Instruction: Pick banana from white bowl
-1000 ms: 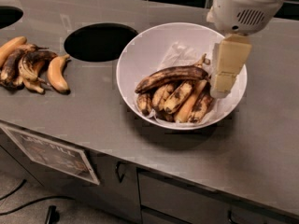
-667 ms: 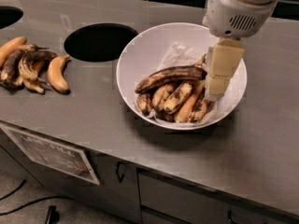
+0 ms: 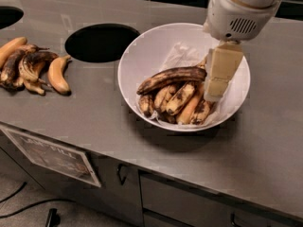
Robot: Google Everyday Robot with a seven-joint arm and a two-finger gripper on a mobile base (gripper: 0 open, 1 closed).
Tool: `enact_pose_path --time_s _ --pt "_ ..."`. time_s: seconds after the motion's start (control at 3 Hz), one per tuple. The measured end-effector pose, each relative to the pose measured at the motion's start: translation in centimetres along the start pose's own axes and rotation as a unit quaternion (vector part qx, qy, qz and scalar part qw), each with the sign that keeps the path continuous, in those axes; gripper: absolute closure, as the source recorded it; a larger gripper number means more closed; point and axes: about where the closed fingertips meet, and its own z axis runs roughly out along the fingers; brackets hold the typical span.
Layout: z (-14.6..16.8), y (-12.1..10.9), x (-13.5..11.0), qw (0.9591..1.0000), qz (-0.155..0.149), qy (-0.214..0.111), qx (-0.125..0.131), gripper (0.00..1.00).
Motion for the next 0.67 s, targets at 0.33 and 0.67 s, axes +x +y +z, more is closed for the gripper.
enact_pose_path --time_s 0.33,0.67 --pt "1.2 -0.5 -0.9 0.9998 -0.012 0.002 -0.013 0.07" --pt "2.5 -0.8 -1.7 0.9994 -0.024 0.004 -0.026 0.07"
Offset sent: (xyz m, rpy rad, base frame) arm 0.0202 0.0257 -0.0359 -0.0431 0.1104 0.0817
